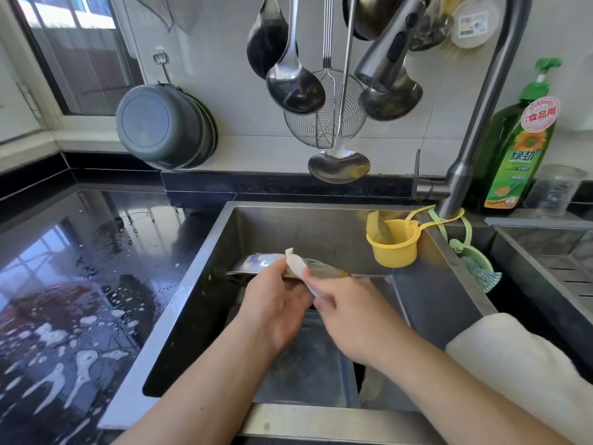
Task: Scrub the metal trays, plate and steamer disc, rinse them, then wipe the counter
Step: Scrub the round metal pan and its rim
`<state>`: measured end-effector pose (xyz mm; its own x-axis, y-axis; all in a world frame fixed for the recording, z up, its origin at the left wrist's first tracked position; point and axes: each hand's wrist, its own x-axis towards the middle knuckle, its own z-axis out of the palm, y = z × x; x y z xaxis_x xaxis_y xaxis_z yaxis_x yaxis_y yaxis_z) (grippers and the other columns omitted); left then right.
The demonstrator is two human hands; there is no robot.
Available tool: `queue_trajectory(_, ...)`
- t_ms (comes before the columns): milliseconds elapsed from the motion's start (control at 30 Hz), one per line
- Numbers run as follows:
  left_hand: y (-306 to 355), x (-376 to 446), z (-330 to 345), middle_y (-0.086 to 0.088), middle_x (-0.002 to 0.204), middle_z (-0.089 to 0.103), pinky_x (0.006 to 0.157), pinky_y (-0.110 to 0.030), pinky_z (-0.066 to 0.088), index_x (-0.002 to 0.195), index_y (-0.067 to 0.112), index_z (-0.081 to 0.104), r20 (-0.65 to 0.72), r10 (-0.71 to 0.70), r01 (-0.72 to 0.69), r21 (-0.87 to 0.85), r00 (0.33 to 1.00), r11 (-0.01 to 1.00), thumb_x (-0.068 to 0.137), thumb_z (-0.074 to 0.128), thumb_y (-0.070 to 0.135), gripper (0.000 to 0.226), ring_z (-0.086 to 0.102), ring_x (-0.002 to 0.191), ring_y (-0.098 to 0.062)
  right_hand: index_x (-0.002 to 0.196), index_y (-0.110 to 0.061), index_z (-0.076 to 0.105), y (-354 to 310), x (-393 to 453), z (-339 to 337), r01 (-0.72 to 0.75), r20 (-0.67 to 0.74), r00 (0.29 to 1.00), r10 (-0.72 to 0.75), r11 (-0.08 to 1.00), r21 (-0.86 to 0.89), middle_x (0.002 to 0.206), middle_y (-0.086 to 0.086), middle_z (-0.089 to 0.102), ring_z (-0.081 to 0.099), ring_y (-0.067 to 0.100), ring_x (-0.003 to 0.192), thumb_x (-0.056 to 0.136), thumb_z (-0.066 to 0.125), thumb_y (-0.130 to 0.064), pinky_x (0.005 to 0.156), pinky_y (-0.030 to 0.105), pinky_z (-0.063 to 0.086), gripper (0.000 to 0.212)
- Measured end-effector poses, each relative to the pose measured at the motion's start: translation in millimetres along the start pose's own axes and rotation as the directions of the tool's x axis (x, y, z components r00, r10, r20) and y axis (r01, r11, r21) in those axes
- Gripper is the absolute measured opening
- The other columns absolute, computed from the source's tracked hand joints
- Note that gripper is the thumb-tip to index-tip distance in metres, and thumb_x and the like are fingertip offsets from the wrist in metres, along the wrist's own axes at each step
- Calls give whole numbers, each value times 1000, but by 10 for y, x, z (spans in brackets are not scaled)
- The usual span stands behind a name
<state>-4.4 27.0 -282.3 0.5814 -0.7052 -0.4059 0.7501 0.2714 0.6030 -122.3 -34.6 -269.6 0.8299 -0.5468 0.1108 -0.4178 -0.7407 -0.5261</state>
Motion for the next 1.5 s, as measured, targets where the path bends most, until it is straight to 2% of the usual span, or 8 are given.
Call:
queue_trajectory(67,6,18,-23,-26,111,69,94,-51,57,108,-8,62,-4,4,-3,15,1000,1000,106,47,8,22,70,108,-44,150,-52,36,14,31,43,-8,-25,1000,7,998,-63,122,6,64,60,29,110,103,45,-26,80,34,52,55)
queue_trajectory(233,96,92,-71,-28,118,66,99,-55,51,122,-9,55,-73,93,-97,-63,993,993,113,38,15,30,69,101,-41,151,-41,42,352,60,-166,-236,35,969,246,956,-175,92,3,55,53,25,83,101,45,-16,68,35,48,56)
queue_trajectory(433,-1,59,-41,-27,109,67,104,-55,53,107,-15,59,4,42,-42,-2,999,999,102,43,-5,19,69,105,-40,149,-47,42,57,2,60,34,-18,999,-34,999,7,96,0,62,56,19,83,104,47,-26,61,23,41,50)
queue_trajectory(667,55,0,6,-22,112,67,89,-52,56,110,-3,56,-6,115,-115,-137,993,984,111,40,15,25,72,99,-38,148,-46,45,246,65,-84,-78,-87,993,78,997,0,68,-8,45,39,10,58,103,48,-24,49,18,30,50)
queue_trajectory(800,-12,14,7,-22,107,67,79,-48,61,111,-4,60,-4,69,-69,-71,998,995,111,41,17,28,75,87,-34,149,-51,39,67,77,94,52,-33,998,-50,998,44,104,0,68,57,16,85,104,47,-28,66,23,42,52)
queue_trajectory(1000,71,38,-51,-26,121,63,95,-55,54,123,-7,53,-83,125,-135,-125,989,983,114,36,18,32,69,104,-42,143,-56,46,309,30,-168,-84,32,996,86,995,-59,63,-10,31,31,7,55,104,49,-26,43,18,25,49)
queue_trajectory(1233,-15,25,5,-23,94,66,77,-36,62,106,-15,61,-76,84,-85,-8,994,996,98,47,-13,16,70,86,-29,150,-52,39,117,49,26,-8,132,991,4,1000,28,83,-14,53,48,4,70,105,48,-30,55,17,32,51)
queue_trajectory(1500,137,93,-100,-25,117,63,87,-65,54,122,-4,50,-143,151,-176,-185,978,967,110,34,4,22,67,103,-44,152,-42,40,429,86,-137,-186,19,982,189,976,-117,72,-1,45,43,16,62,106,42,-24,48,26,32,50)
